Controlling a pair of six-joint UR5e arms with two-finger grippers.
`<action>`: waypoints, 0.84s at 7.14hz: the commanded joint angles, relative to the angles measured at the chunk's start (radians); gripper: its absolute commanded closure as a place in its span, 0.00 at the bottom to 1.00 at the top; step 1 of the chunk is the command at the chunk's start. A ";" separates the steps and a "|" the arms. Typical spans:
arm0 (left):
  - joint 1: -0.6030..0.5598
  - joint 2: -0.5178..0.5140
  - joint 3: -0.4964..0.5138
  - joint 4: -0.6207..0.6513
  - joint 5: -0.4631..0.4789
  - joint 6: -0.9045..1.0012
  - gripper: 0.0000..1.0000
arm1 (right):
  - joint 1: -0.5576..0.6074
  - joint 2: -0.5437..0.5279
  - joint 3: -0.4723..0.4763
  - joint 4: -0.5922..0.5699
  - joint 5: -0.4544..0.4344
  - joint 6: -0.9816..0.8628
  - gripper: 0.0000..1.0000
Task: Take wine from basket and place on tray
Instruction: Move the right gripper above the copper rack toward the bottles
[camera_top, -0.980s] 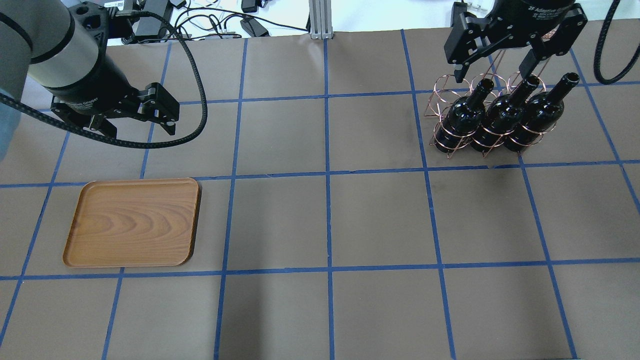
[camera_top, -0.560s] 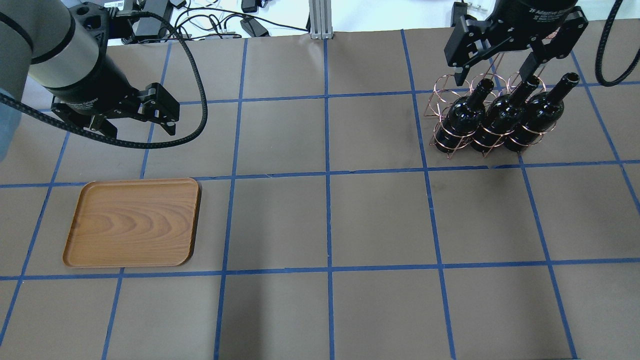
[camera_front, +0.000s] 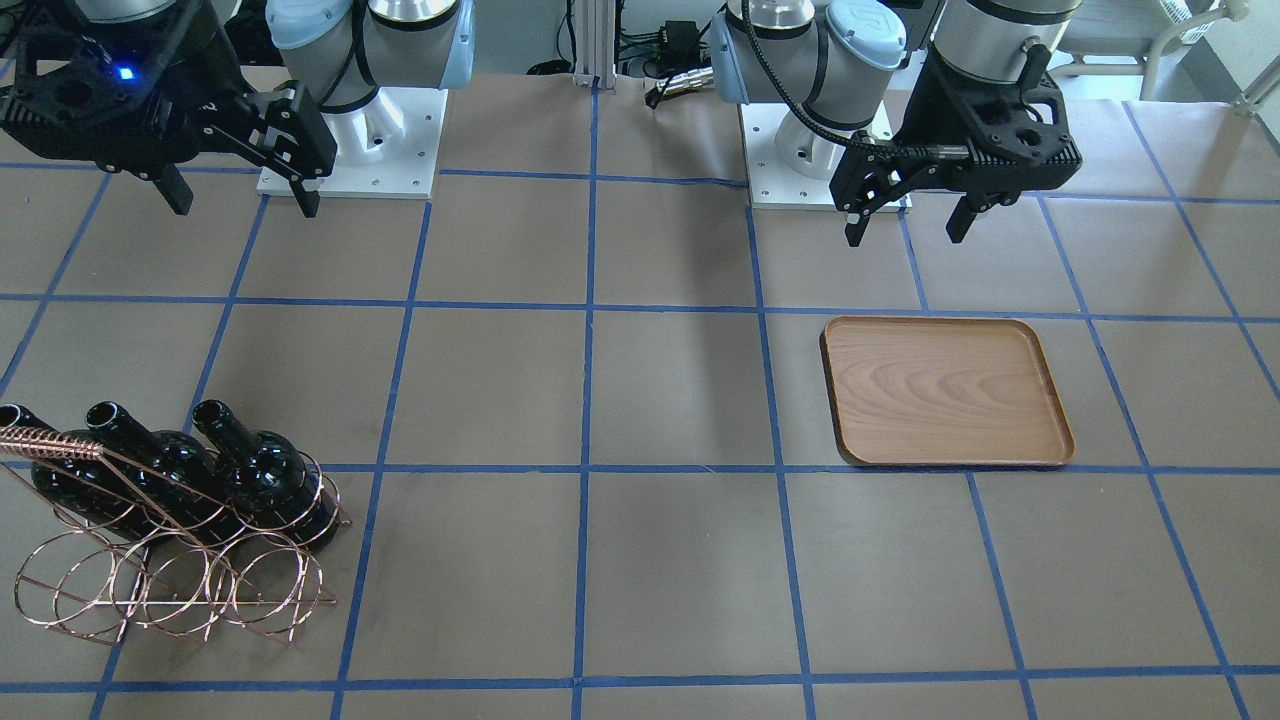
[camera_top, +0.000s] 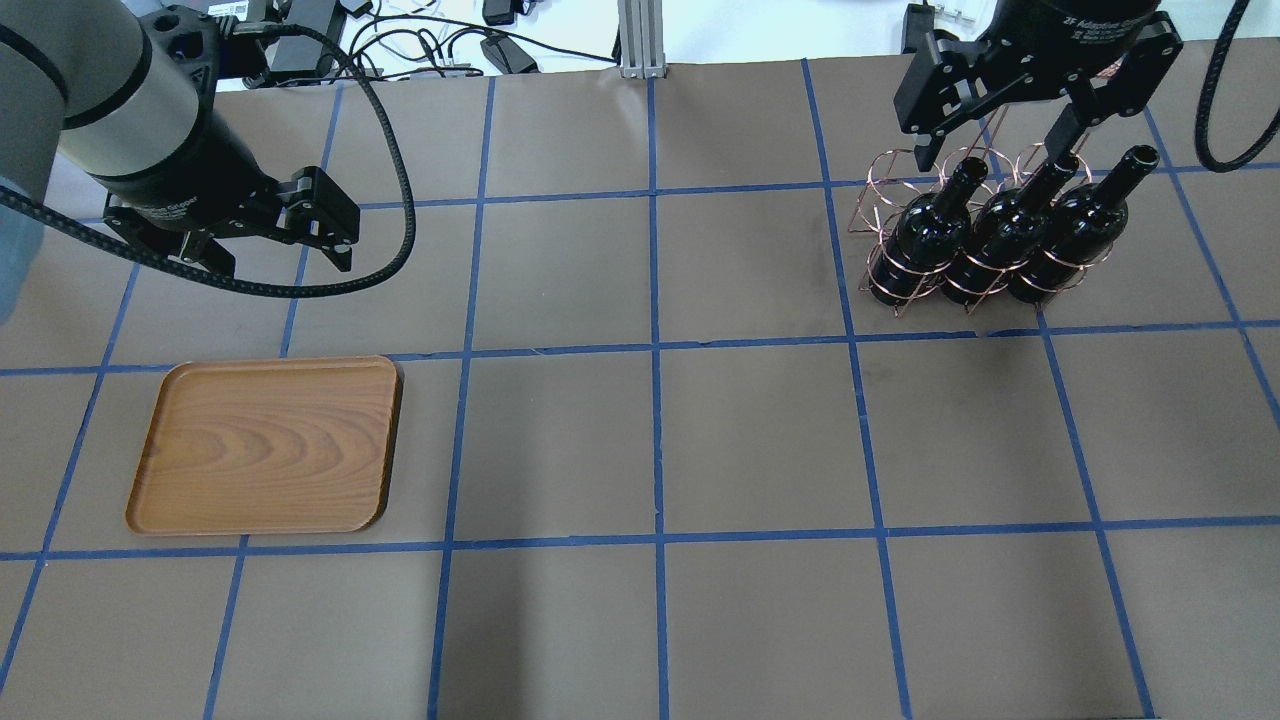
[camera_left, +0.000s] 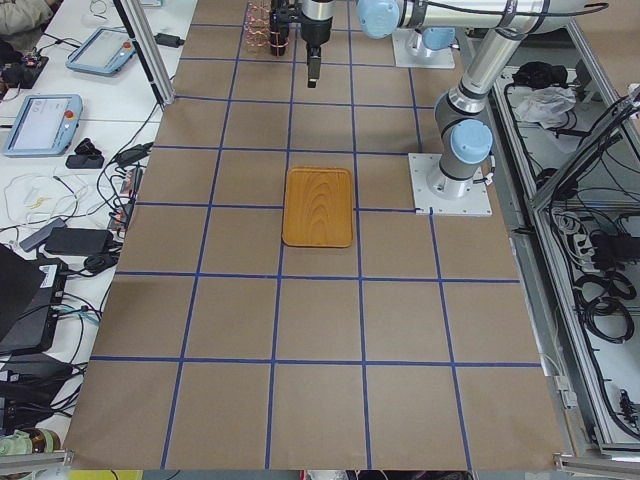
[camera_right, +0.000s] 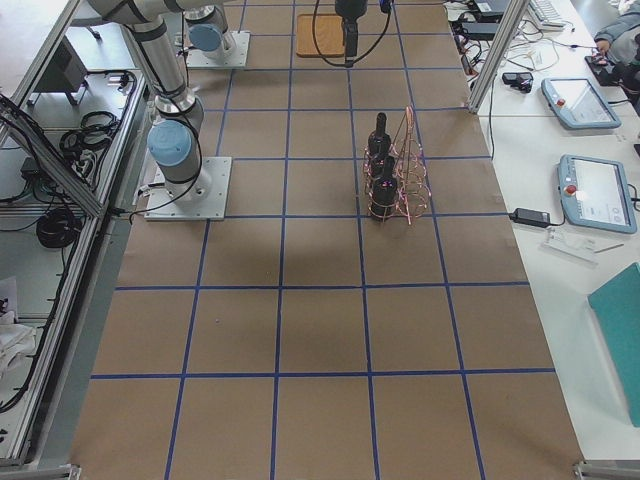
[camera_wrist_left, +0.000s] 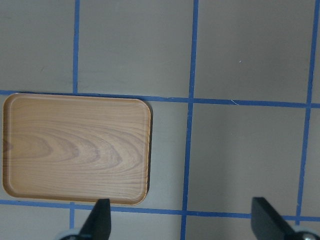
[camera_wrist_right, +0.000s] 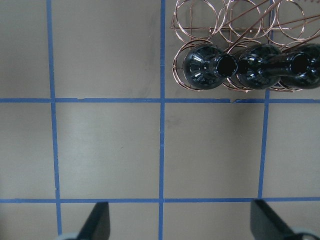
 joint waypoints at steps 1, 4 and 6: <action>0.000 0.000 0.001 -0.003 0.002 0.000 0.00 | -0.001 0.001 0.000 -0.001 -0.004 0.000 0.00; 0.002 0.002 0.001 -0.003 0.010 0.000 0.00 | -0.004 0.000 0.000 0.002 -0.008 -0.002 0.00; 0.002 0.000 0.001 -0.003 0.010 0.001 0.00 | -0.045 -0.001 0.002 0.002 0.002 -0.069 0.00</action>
